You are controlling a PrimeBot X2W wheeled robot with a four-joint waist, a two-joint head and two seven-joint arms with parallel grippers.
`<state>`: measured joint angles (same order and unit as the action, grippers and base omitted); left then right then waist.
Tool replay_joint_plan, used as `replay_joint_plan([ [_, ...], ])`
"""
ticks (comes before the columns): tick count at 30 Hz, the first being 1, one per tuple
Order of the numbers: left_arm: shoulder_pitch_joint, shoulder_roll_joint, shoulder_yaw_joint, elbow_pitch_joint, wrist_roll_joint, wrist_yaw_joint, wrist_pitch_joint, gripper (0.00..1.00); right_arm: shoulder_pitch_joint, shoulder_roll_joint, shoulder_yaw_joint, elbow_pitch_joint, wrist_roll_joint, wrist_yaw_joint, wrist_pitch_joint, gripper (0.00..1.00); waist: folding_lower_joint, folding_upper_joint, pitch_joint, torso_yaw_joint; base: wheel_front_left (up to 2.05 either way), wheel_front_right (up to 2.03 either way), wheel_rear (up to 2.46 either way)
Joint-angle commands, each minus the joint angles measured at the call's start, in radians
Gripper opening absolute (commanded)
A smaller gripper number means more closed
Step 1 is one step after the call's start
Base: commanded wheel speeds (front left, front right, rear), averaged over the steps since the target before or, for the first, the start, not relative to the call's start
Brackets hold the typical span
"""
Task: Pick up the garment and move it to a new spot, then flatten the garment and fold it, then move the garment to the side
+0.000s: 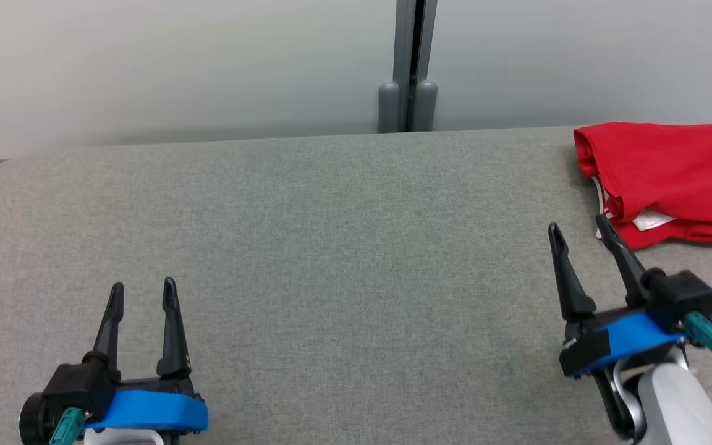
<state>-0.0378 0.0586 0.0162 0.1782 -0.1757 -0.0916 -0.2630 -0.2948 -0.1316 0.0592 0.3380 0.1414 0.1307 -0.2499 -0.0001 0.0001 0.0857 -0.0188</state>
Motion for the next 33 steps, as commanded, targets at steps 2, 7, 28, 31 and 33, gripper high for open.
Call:
replay_joint_plan([
  [2, 0.016, 0.000, -0.004, 0.005, -0.007, 0.003, -0.002, 1.00, 0.071, 0.016, -0.025, -0.055, -0.009, 0.000, 0.018, 1.00, 0.0001, -0.0001, -0.015, -0.001, 0.00, 0.00, 0.00],
  [7, 0.027, -0.001, -0.011, 0.019, -0.009, 0.003, -0.002, 1.00, 0.176, 0.048, -0.084, -0.166, -0.026, 0.000, 0.065, 1.00, 0.0001, -0.0001, -0.034, 0.006, 0.00, 0.00, 0.00],
  [28, 0.014, 0.006, -0.023, 0.027, -0.013, 0.022, -0.002, 1.00, 0.301, 0.082, -0.137, -0.341, -0.019, 0.000, 0.171, 1.00, 0.0001, -0.0001, -0.040, 0.026, 0.00, 0.00, 0.00],
  [31, 0.025, 0.002, -0.025, 0.030, -0.011, 0.021, 0.000, 0.00, 0.289, 0.080, -0.135, -0.336, -0.023, 0.000, 0.169, 0.00, 0.0002, -0.0001, -0.038, 0.027, 0.00, 0.00, 0.00],
  [33, 0.032, -0.001, -0.026, 0.045, -0.011, 0.021, 0.001, 0.00, 0.291, 0.081, -0.133, -0.318, -0.023, 0.000, 0.170, 0.00, 0.0002, -0.0001, -0.038, 0.027, 0.00, 0.00, 0.00],
])
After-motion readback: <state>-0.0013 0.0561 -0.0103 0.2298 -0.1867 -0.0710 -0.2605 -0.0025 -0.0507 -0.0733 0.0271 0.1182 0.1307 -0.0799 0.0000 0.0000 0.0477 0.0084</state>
